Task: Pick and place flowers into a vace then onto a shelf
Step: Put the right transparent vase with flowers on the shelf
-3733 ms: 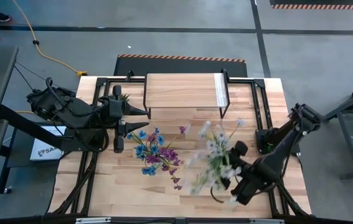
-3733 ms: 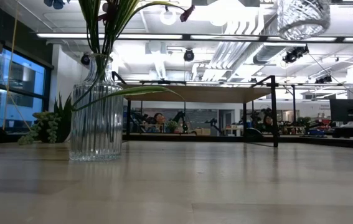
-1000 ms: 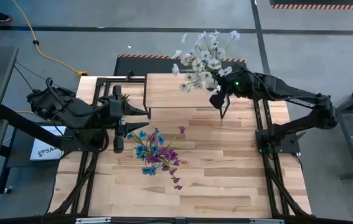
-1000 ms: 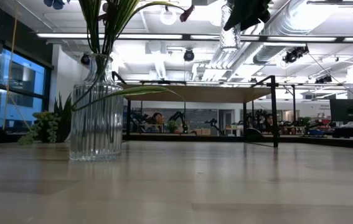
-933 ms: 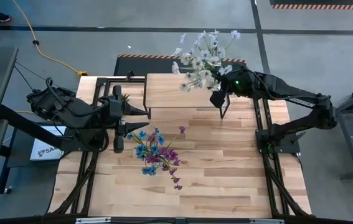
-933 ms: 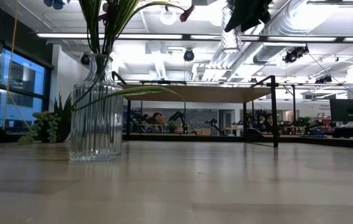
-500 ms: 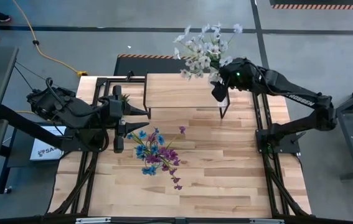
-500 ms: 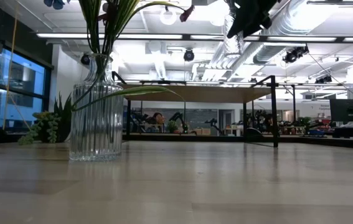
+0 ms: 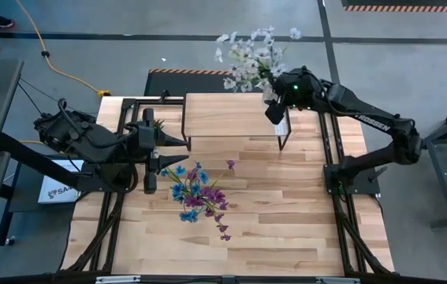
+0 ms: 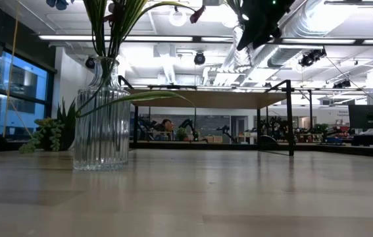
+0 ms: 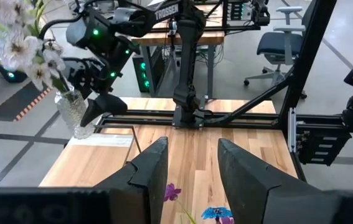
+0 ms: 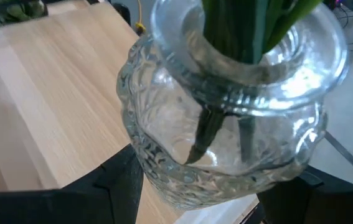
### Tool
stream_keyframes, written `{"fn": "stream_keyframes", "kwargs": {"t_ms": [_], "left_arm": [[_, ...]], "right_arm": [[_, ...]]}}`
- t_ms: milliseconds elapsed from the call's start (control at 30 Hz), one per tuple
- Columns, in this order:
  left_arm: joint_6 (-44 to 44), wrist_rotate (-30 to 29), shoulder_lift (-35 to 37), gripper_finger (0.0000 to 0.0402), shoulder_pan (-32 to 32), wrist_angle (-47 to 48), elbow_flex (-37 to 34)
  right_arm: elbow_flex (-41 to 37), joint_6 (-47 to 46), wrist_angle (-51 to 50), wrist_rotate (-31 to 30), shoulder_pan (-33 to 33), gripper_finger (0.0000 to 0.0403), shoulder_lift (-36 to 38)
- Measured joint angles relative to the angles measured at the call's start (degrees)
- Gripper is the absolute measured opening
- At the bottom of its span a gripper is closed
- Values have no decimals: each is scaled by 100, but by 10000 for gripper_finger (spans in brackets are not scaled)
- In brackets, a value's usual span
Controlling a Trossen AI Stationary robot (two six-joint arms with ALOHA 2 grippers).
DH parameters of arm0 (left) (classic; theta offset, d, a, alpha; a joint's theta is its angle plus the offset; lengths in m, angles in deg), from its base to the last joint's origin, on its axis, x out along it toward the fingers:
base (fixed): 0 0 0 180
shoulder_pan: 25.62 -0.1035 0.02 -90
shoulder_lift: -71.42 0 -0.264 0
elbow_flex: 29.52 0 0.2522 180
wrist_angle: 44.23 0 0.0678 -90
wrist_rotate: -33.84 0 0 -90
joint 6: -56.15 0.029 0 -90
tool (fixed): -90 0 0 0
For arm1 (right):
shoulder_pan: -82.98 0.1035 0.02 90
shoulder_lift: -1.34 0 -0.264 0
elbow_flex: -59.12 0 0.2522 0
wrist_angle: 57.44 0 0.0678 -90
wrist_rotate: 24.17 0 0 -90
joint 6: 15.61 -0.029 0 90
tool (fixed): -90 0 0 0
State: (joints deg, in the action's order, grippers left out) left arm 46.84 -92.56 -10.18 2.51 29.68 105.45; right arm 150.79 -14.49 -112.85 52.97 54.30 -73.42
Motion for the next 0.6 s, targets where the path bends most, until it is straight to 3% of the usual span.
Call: {"fn": "stream_keyframes", "kwargs": {"t_ms": [333,600], "left_arm": [[-1,0,0,175,-1,1,0],[-1,-2,0,175,0,0,1]], "right_arm": [[0,36,183,149,-307,242,-290],[-7,-12,-335,180,-447,242,-290]]}}
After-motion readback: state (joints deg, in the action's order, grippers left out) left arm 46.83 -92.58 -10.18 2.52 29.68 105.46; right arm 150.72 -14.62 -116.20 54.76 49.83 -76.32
